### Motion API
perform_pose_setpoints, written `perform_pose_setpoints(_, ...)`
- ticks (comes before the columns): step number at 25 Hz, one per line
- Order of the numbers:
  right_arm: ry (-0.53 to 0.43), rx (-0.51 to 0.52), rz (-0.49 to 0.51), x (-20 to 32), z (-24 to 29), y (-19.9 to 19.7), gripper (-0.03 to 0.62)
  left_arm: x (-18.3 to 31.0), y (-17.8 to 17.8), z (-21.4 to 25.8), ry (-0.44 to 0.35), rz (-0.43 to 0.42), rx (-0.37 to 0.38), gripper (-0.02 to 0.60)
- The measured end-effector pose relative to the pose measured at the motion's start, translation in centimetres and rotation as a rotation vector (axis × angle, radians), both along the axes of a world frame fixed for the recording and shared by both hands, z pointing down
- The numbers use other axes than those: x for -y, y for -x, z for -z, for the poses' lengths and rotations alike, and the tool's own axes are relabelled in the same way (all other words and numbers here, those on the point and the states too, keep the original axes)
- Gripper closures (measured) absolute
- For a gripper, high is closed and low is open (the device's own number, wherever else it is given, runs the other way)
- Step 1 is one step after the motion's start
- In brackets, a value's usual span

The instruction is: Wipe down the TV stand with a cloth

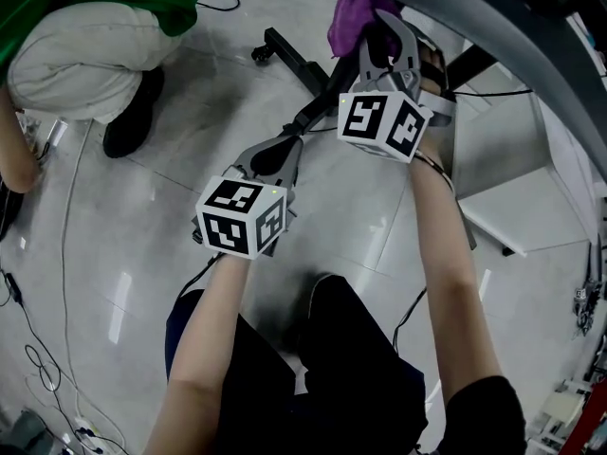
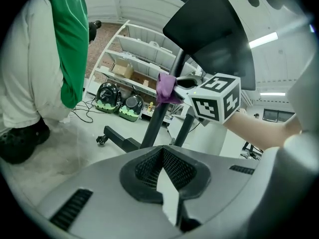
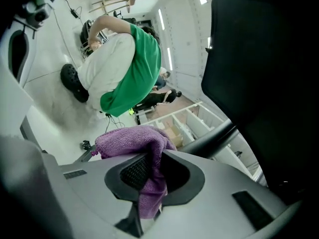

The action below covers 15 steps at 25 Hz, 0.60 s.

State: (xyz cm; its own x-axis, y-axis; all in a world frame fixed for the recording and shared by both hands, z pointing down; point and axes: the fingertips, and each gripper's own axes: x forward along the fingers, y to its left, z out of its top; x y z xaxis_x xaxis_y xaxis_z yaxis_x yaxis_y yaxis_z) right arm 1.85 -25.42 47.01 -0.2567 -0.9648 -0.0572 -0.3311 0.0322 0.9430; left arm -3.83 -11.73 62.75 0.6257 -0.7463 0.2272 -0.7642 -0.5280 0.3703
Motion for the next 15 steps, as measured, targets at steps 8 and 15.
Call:
perform_pose_setpoints(8,0.091,-0.032,-0.011,0.5,-4.9,0.5,0.525,0.1,1.4,-0.2,0.001,0.012,-0.006,0.575)
perform_pose_setpoints(15,0.166,-0.054,-0.035,1.2,-9.5,0.9,0.525,0.2,2.9,-0.7,0.006,0.029,0.006,0.575)
